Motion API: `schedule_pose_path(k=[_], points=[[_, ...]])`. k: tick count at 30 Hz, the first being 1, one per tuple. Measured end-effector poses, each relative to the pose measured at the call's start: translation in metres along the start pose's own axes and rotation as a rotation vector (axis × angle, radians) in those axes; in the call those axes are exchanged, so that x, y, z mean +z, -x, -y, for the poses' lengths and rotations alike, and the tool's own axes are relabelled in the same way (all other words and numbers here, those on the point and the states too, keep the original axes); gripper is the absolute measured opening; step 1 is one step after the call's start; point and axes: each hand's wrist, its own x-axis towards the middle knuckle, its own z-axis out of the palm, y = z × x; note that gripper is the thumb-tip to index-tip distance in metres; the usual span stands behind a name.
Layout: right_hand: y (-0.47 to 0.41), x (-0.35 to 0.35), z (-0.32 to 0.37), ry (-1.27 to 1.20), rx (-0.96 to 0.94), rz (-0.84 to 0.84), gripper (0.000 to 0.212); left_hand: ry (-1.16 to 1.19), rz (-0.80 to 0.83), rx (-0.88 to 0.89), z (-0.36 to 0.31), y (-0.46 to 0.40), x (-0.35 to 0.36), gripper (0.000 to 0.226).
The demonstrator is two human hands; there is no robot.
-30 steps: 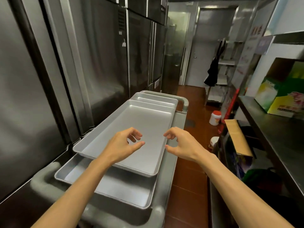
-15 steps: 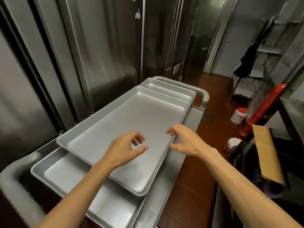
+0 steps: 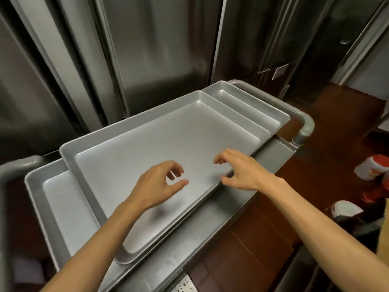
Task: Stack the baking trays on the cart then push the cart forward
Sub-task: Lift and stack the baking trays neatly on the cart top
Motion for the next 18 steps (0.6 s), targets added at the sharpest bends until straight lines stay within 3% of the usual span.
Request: schedule_pose_path(k=[6,18], points=[[-0.004,0.001,-0.030,0.036,-0.035,0.053,0.045,-0.013,-0.002,-0.081,-0.007,-0.001,0.015,0.024],[-0.043,-0.010,-0.103,-0.040,-0.464,0.173,0.050,-0.106,-0.184,-0.363,-0.051,-0.004,0.072,0.033]])
